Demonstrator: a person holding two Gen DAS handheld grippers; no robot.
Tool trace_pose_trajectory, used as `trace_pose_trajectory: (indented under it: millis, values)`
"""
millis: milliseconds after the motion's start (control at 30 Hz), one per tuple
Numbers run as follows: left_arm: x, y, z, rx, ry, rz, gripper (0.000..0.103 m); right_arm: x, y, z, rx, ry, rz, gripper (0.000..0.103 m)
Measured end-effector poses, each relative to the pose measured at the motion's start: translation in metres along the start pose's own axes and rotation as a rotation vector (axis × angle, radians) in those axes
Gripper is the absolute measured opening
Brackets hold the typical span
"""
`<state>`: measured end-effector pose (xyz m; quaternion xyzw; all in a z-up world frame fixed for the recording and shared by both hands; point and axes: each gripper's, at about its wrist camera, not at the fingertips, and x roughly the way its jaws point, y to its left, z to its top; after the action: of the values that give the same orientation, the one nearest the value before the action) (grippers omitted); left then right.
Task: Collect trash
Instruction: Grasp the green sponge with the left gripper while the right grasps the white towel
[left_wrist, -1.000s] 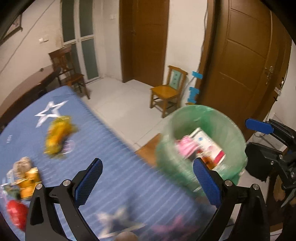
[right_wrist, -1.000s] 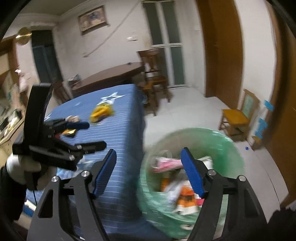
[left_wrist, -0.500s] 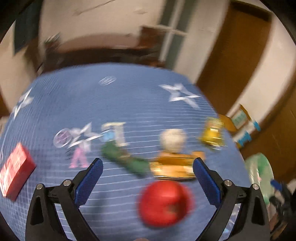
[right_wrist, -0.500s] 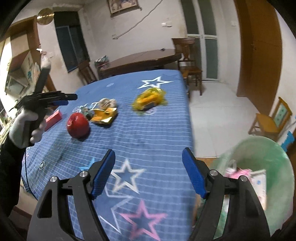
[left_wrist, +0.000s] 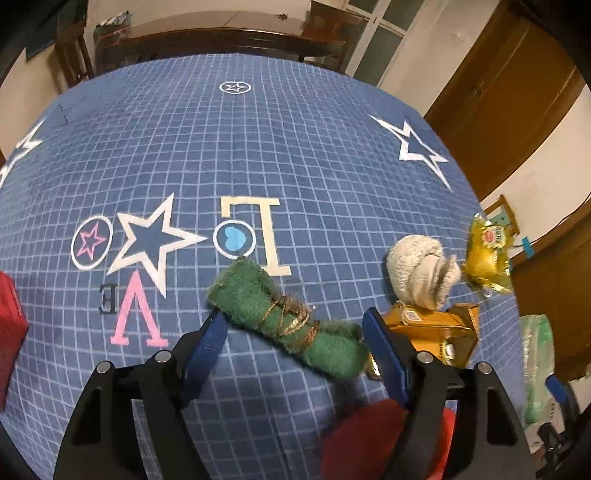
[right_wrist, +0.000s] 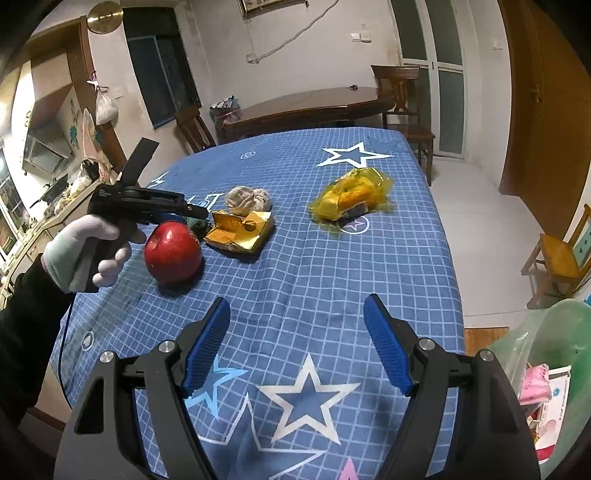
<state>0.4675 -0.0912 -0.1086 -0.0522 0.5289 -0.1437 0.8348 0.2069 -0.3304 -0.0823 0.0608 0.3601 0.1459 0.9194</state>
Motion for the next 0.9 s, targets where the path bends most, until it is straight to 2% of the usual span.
trace_pose_trajectory:
  millis: [67,167,233,333,433,533,700,900]
  values:
    - [0.0,-0.001,0.0,0.02,-0.008,0.013,0.058,0.004,-0.001,0.001,-0.001,0.008,0.004,0.071]
    - [0.003,-0.005,-0.003,0.058,-0.02,0.03,0.04,0.01,0.001,0.004,-0.015,0.027,0.028,0.071]
    - [0.008,-0.014,-0.006,0.096,-0.022,0.039,0.034,0.016,0.003,0.008,-0.028,0.035,0.044,0.069]
    - [0.01,-0.024,-0.009,0.172,-0.036,0.09,0.03,0.028,0.006,0.019,-0.009,0.05,0.096,0.067]
    - [0.009,-0.026,-0.008,0.242,-0.061,0.183,0.03,0.043,0.008,0.035,0.028,0.056,0.154,0.067]
    - [0.01,-0.017,-0.008,0.269,-0.059,0.163,0.03,0.059,0.013,0.052,0.057,0.071,0.203,0.067]
    - [0.005,0.0,-0.009,0.241,-0.067,0.111,0.032,0.101,0.024,0.087,0.09,0.126,0.238,0.067]
    - [0.007,0.004,-0.008,0.226,-0.072,0.09,0.032,0.155,0.046,0.116,0.079,0.214,0.185,0.067]
